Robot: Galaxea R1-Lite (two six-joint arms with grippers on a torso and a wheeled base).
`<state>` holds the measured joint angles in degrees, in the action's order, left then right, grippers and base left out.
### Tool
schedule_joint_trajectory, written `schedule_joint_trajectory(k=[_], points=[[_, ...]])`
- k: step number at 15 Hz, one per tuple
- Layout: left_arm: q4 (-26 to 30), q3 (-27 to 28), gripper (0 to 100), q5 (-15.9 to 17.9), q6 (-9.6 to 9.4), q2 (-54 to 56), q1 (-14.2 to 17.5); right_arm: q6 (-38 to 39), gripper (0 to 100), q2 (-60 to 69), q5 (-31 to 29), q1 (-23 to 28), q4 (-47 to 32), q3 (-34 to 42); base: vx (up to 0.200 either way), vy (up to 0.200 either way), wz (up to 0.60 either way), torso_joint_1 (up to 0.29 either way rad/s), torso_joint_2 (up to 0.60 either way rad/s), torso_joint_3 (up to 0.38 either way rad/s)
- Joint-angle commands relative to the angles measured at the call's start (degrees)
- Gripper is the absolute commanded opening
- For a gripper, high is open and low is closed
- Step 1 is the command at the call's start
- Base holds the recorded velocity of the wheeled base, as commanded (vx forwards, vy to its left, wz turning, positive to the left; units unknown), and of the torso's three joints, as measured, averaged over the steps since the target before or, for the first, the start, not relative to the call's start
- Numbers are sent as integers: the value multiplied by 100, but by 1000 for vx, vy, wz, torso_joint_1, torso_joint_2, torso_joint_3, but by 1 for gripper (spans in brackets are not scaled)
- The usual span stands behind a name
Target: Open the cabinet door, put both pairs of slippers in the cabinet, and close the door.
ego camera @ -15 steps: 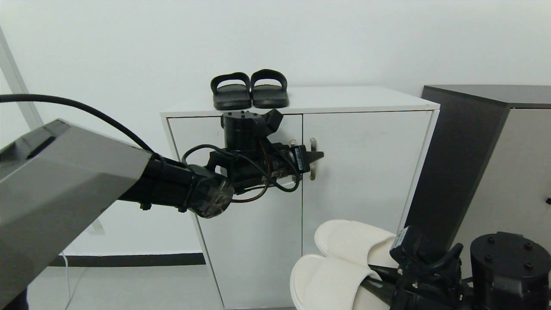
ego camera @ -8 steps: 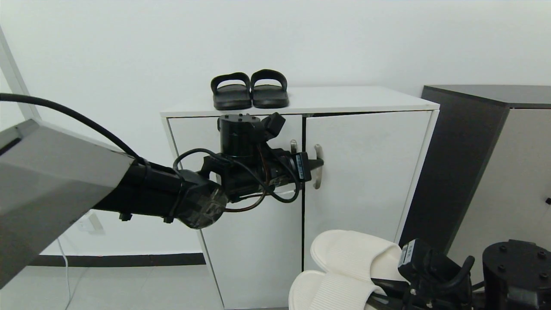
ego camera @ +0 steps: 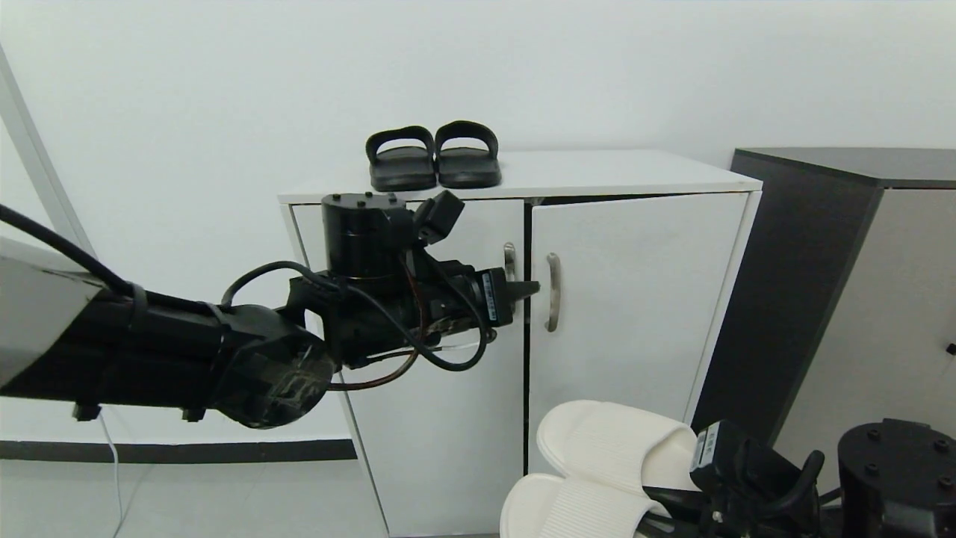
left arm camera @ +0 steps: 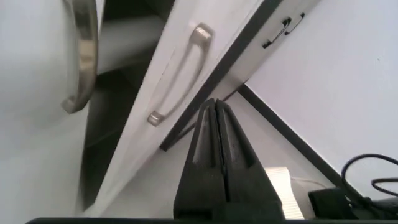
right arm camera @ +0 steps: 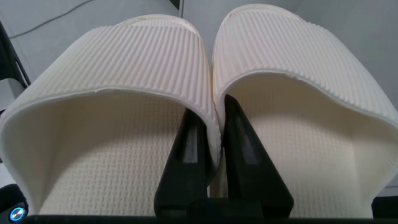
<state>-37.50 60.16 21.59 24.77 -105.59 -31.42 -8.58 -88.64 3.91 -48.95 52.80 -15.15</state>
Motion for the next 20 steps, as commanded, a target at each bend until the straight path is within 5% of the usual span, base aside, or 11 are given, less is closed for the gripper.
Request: schedule_joint_trajectory(k=[1,8,15,18,20], points=[[6,40,0,30,10,74,188,-3,0,-13,4,-1,2,4,0,0,0,0,0,0],[32,892,0,153,204,-629,426,-3,0,-22,4,-1,2,4,0,0,0,0,0,0],[6,1261,0,258,204,-866,136,-12,0,-31,4,-71,2,48,0,0,0,0,0,0],[-3,1200,0,223,212,-831,65,-3,0,-13,-5,-159,-6,91,-200,0,0,1,2,-2],[-91,971,0,197,186,-673,-260,-3,0,31,-5,-326,-6,197,-200,0,0,0,2,0]])
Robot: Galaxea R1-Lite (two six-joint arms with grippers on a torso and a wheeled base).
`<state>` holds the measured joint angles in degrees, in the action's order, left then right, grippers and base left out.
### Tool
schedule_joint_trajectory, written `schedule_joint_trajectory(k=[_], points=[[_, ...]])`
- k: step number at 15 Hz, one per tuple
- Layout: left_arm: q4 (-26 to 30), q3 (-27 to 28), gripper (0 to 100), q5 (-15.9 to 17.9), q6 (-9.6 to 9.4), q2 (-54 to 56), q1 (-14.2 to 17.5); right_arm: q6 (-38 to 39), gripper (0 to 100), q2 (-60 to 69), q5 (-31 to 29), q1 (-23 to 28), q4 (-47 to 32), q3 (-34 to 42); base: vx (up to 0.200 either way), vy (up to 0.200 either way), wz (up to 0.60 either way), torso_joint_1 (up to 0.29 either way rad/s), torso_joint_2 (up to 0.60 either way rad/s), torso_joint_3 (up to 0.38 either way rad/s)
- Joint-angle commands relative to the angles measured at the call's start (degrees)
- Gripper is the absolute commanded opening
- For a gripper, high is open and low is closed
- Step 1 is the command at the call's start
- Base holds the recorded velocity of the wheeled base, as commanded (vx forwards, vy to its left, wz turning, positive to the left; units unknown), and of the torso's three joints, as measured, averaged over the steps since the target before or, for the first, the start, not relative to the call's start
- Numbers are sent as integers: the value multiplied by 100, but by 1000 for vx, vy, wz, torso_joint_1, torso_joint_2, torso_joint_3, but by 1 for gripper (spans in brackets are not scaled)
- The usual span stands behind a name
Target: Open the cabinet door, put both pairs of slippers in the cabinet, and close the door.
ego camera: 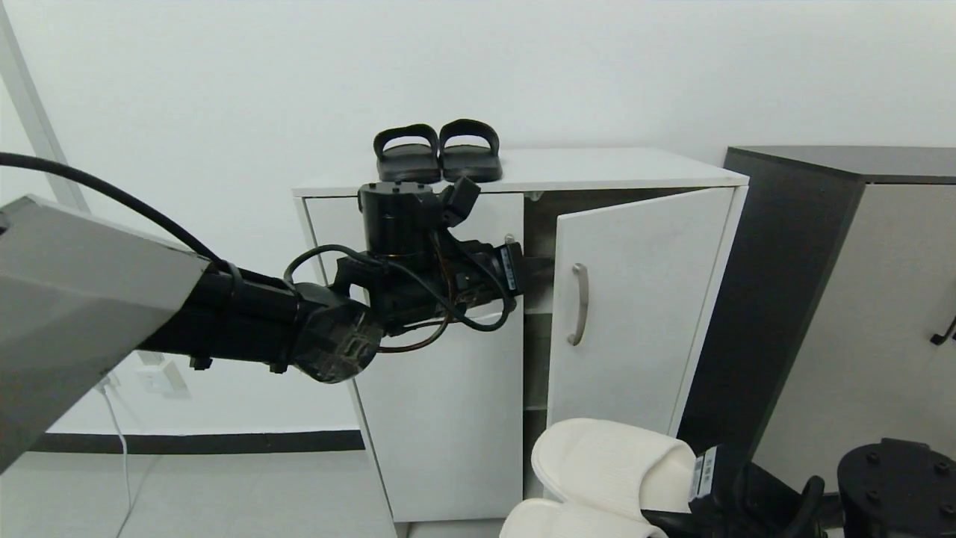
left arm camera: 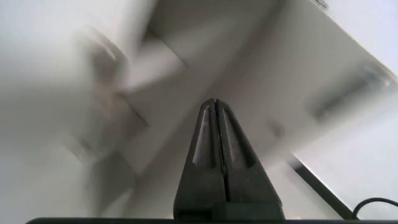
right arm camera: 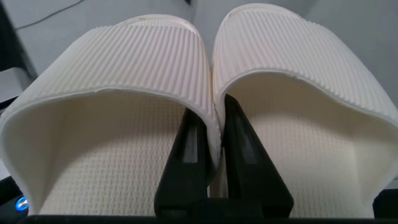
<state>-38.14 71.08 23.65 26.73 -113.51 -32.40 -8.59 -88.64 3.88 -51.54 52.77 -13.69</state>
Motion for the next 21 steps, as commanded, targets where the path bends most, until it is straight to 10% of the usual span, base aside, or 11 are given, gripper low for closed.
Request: schedule_joint_trajectory(k=[1,4,9,16,19,21], points=[[-79,-191,0,-10,-10,171,-319,-2,0,57,-1,-128,-4,68,-200,0,0,2,2,7],[-158,-235,0,-247,-28,320,-1093,-2,0,101,-10,-225,5,130,-200,0,0,4,-1,5],[-422,-613,0,-387,-37,716,-820,-2,0,66,-54,-146,14,95,0,0,0,0,0,0],[-334,-3918,0,-581,-353,4082,-126,7,0,-233,-54,443,22,-178,0,0,0,0,0,0],[562,-4542,0,-1055,-397,5691,-29,16,0,-303,-45,487,22,-231,0,0,0,0,0,0],[2487,-4595,0,-1653,-731,7237,-29,33,0,-294,-45,505,22,-239,0,0,0,0,0,0]])
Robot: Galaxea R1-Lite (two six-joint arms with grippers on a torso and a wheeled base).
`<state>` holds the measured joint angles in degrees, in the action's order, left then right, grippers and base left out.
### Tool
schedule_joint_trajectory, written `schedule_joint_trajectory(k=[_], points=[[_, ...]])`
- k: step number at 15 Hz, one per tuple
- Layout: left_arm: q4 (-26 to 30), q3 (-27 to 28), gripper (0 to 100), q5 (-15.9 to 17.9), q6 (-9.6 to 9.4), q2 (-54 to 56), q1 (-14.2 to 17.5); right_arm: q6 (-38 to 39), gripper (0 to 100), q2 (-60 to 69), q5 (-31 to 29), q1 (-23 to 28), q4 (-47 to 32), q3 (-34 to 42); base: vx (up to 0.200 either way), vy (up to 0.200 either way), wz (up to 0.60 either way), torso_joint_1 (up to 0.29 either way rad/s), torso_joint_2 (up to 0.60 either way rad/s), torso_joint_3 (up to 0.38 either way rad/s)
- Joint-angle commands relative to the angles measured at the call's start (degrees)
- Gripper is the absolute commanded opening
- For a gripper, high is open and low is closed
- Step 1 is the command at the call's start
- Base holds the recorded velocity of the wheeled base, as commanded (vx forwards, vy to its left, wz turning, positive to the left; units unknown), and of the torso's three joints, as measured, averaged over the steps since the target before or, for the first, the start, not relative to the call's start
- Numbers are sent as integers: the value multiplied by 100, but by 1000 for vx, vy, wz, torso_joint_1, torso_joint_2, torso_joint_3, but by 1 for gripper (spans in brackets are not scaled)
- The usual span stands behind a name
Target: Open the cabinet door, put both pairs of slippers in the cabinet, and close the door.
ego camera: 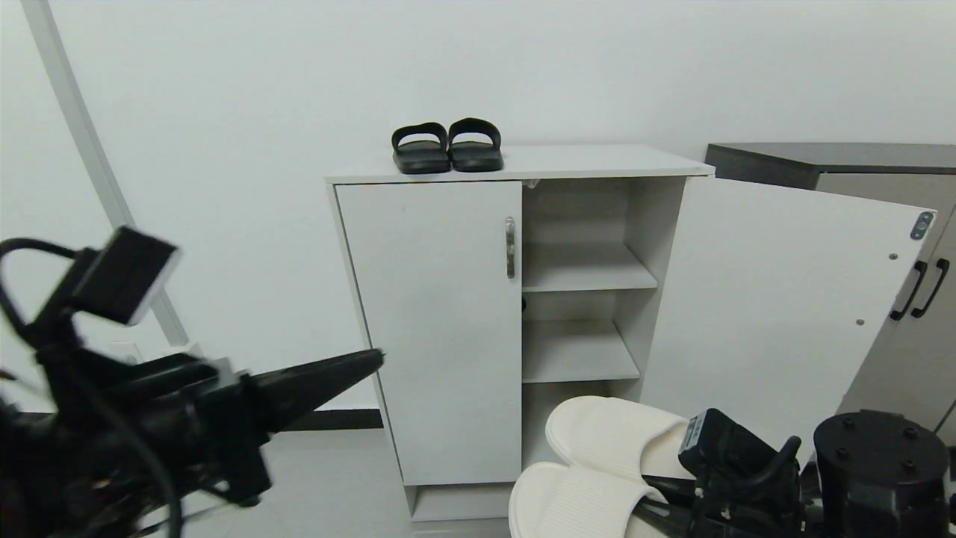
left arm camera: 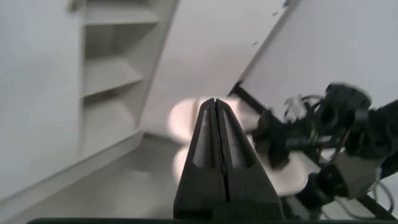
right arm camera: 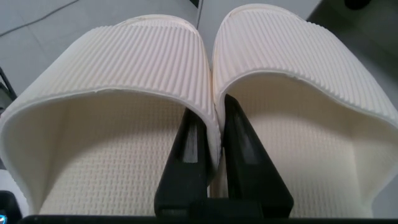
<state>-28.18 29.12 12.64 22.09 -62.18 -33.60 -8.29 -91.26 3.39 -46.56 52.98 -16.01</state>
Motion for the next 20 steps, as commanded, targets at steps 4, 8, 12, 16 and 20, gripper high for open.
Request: schedule_joint_trajectory(k=[4,8,12,16,20], points=[[3117,-733,0,-1106,-706,4012,1576,-15,0,12,4,6,2,-25,0,0,0,0,0,0],[3328,-1594,0,-1888,-1488,5234,2463,-24,0,-6,4,6,2,-8,0,0,0,0,0,0],[3029,-2429,0,-2583,-1769,5700,2657,-32,0,-24,4,-3,2,-8,0,0,0,0,0,0],[2476,-2912,0,-2521,-1875,5709,2657,-32,0,-15,-5,-20,2,-8,0,0,0,0,0,0],[2467,-2912,0,-1519,-2139,5709,2657,-41,0,-41,-5,-47,2,-8,0,0,0,0,0,0]])
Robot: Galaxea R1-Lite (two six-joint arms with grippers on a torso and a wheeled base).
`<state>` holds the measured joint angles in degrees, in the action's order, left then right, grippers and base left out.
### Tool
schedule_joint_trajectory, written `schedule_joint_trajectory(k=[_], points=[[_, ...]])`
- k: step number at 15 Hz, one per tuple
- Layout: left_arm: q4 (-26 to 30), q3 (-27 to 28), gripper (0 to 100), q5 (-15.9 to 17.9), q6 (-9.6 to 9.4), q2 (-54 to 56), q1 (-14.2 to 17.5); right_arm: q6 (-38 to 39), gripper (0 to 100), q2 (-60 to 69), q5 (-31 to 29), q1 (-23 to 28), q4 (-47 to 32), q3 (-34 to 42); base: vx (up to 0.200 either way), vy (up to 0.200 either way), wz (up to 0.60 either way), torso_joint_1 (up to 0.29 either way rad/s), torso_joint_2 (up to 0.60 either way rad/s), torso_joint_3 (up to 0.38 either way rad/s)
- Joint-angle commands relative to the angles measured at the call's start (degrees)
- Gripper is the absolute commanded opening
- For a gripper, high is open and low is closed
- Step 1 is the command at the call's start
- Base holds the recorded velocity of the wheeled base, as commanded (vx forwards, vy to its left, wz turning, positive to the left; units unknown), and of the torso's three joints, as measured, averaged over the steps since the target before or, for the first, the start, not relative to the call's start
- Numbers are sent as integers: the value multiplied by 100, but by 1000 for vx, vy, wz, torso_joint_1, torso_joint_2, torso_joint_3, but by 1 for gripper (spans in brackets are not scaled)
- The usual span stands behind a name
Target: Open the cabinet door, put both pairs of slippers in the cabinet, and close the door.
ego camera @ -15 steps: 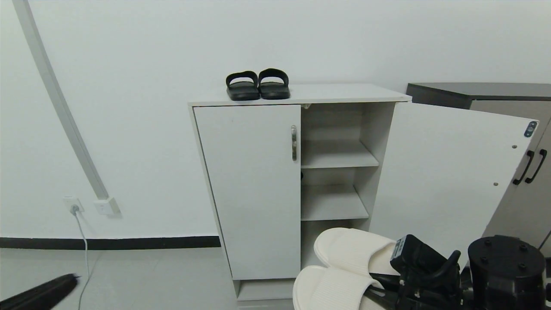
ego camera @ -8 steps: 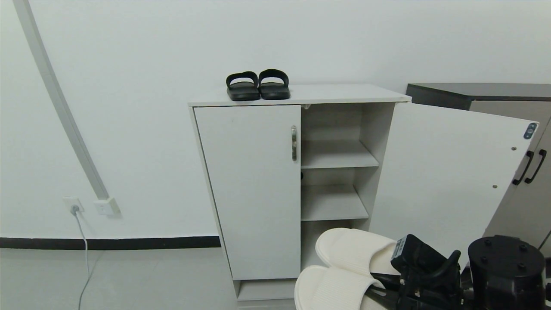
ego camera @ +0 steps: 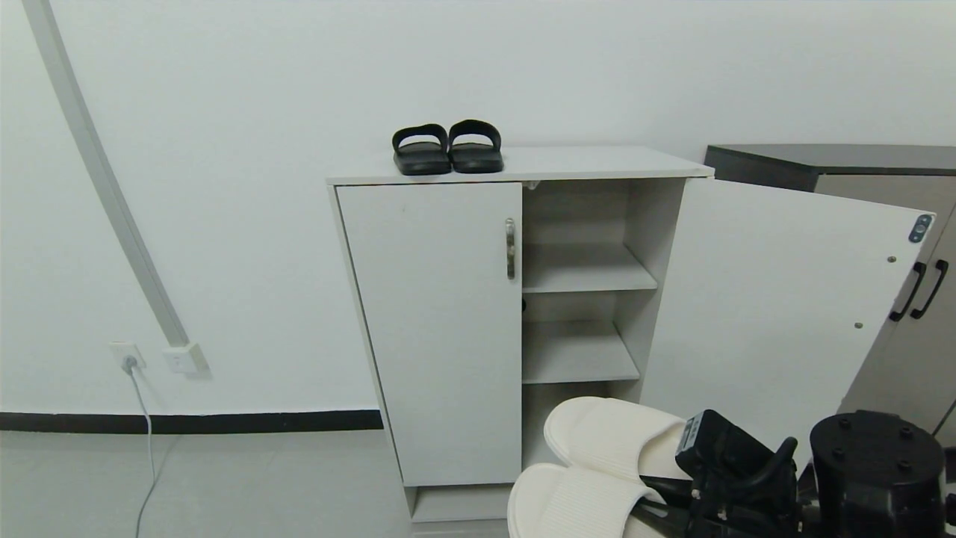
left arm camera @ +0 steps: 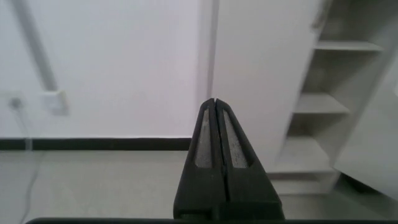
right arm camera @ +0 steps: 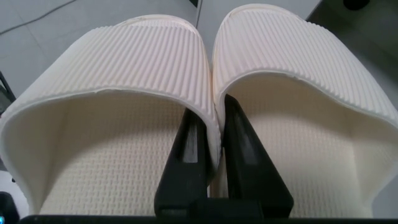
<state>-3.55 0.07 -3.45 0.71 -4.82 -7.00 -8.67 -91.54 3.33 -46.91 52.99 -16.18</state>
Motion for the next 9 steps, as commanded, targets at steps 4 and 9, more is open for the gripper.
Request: schedule_joint_trajectory(k=[4,9], points=[[407,19,0,-218,-238,438,744,-3,0,-13,-52,-11,1,9,0,0,0,0,0,0],[390,1,0,635,-343,482,700,5,0,-110,-236,-11,1,-140,0,0,0,0,0,0]])
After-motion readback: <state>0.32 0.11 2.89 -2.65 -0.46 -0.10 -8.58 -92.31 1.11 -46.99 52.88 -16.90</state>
